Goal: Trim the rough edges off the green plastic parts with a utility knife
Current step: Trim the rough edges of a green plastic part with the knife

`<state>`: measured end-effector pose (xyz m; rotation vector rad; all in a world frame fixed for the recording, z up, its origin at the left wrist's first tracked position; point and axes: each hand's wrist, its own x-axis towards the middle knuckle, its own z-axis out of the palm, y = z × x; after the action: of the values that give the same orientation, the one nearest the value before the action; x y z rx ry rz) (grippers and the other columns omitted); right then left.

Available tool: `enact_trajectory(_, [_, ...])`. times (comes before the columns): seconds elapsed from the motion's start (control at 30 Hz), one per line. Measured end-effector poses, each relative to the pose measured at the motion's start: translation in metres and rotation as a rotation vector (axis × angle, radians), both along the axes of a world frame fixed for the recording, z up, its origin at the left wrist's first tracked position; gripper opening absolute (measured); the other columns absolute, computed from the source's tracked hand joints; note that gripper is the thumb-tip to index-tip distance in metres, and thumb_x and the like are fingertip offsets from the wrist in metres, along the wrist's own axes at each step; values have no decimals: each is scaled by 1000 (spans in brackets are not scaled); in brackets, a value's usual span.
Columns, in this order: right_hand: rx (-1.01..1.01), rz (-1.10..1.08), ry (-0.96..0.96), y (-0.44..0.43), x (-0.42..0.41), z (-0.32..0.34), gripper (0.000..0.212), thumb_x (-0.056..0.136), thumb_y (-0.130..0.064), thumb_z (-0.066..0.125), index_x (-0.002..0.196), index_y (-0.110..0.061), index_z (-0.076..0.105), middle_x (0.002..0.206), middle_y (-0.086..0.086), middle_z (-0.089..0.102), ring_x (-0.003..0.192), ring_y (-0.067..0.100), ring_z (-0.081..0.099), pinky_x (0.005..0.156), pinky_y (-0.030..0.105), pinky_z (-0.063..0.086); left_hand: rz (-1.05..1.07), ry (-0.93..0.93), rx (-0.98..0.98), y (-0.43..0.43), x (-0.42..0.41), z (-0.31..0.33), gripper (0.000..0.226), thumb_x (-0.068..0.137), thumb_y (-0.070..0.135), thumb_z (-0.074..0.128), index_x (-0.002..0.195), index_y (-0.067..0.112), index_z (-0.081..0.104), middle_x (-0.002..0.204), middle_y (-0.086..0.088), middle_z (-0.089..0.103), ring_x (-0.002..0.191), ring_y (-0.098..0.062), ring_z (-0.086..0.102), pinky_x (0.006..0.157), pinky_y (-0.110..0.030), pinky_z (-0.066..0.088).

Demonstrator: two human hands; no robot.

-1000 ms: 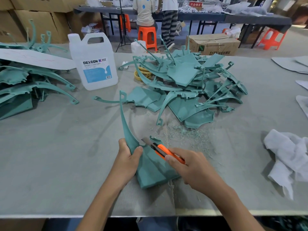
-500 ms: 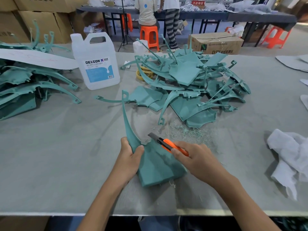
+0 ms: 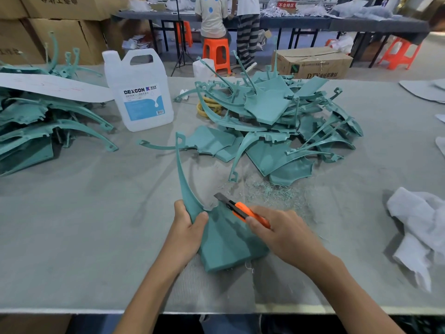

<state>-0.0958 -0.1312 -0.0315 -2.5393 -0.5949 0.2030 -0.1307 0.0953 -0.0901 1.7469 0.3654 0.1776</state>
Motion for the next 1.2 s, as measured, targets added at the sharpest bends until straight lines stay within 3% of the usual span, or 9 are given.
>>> enact_trajectory(0.2, [4,-64,-15,0,-3,-4,28,101,-52,45,113,-32,61,66,-4,61,64,16,59,64,40,51,11,8,40,-2,-1,1,21,98,26,59,99,21,39,95,-7,60,67,2,62,55,-19,51])
enact_trajectory(0.33, [180,-179,33,18,-21,-17,33,93,-65,50,96,-32,53,67,-5,60,61,9,56,55,30,43,81,-20,77,-11,-1,5,21,100,29,54,94,23,35,91,-3,58,67,5,59,56,-18,48])
enact_trajectory(0.43, [72,-179,3,23,-24,-24,43,84,-72,57,93,-32,45,74,-9,55,66,11,52,54,27,33,40,-4,79,-15,-6,7,26,93,51,49,92,30,35,87,5,62,74,6,61,63,-28,45])
enact_trajectory(0.53, [-15,-183,5,18,-17,-23,40,85,-69,59,104,-35,46,86,-13,52,78,18,52,62,33,38,31,34,178,-6,-14,4,33,77,66,50,91,37,50,82,13,67,74,-4,65,64,-28,44])
enact_trajectory(0.63, [-49,-161,19,7,-7,-18,43,87,-66,61,120,-40,50,100,-13,55,92,19,57,73,36,43,132,2,22,10,-17,8,37,71,59,66,103,42,60,93,10,71,82,-24,68,71,-45,52])
enact_trajectory(0.73, [-104,-136,3,-1,1,-10,40,91,-63,58,123,-40,52,103,-10,56,95,20,59,77,36,46,107,-71,98,26,-10,20,26,76,44,74,100,42,64,97,11,74,85,-9,71,79,-38,56])
enact_trajectory(0.9, [-37,-118,-108,-10,-11,-2,40,99,-62,39,132,-43,50,98,-12,60,86,19,61,73,36,46,82,-38,321,20,-11,12,18,89,38,70,83,30,55,72,12,72,62,-5,67,64,-35,53])
enact_trajectory(1.03, [-92,-4,-119,-11,-28,-1,41,100,-62,32,139,-51,35,81,-14,55,73,17,60,67,35,50,-1,-37,320,7,-11,10,11,92,33,63,84,32,55,75,13,73,58,-5,68,56,-25,53])
enact_trajectory(1.2, [-85,11,-131,-10,-25,-1,40,102,-60,34,141,-52,34,83,-12,57,73,15,60,69,34,51,-6,-78,310,5,-11,12,19,95,21,63,81,26,51,62,3,68,52,-7,64,49,-12,42])
